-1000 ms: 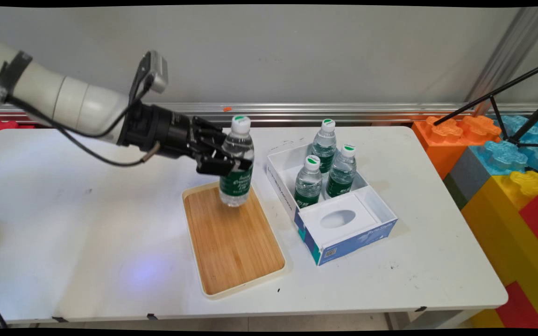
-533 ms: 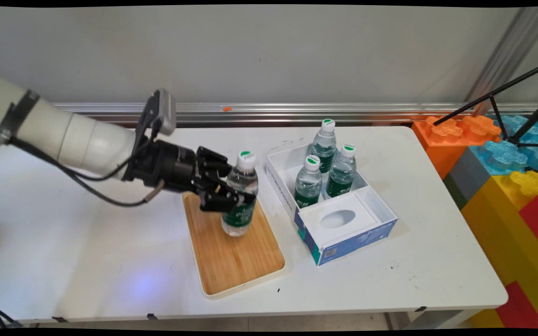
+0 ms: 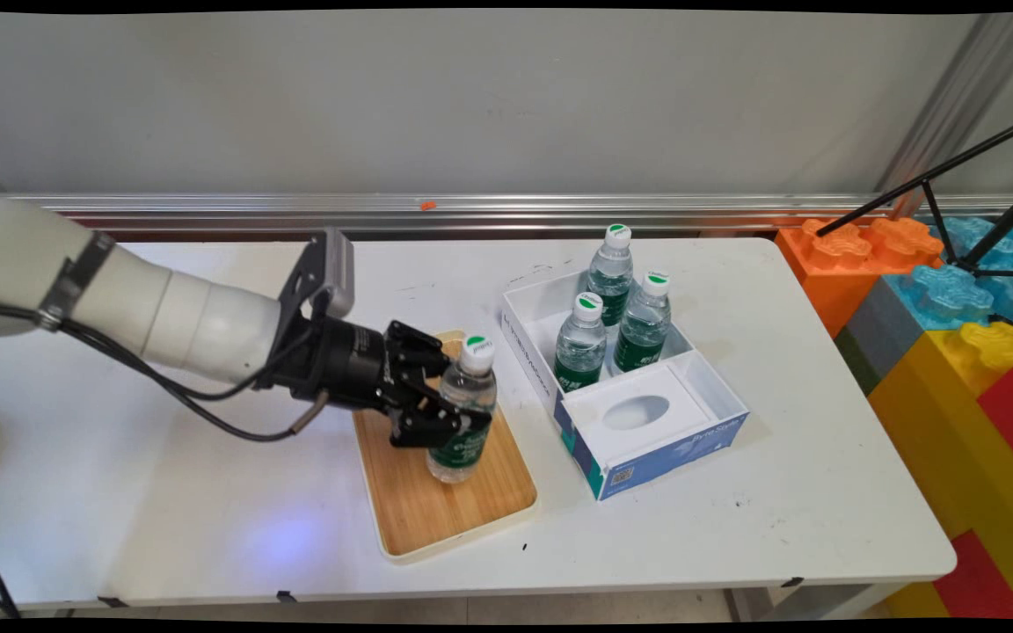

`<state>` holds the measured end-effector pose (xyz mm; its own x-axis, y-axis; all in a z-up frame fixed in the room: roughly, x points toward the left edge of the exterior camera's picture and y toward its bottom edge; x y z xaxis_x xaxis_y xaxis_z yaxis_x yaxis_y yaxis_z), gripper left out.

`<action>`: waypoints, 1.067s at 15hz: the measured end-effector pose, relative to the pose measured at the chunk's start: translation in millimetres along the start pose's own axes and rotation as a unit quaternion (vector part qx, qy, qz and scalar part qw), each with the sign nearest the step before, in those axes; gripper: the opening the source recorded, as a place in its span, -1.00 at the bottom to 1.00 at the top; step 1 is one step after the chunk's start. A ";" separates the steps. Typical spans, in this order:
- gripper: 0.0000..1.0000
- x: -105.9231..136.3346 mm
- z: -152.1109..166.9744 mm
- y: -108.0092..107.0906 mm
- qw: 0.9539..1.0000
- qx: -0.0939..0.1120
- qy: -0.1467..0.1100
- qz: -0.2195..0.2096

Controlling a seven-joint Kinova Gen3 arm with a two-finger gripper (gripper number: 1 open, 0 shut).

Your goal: Place the picked object on the tray

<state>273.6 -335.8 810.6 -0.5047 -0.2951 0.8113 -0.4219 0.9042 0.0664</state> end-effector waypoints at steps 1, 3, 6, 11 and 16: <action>-1.00 -1.8 2.6 0.6 1.000 -0.003 0.000 0.001; -1.00 -6.3 8.8 1.6 1.000 -0.008 0.001 0.003; -1.00 -12.4 18.8 2.1 1.000 -0.016 0.004 0.008; -1.00 -23.7 38.5 -1.2 0.999 -0.024 0.010 0.022; 1.00 -29.2 45.6 -2.6 0.999 -0.026 0.013 0.034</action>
<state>255.1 -343.6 760.2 -0.5108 -0.2252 0.8297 -0.3471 0.9370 0.0406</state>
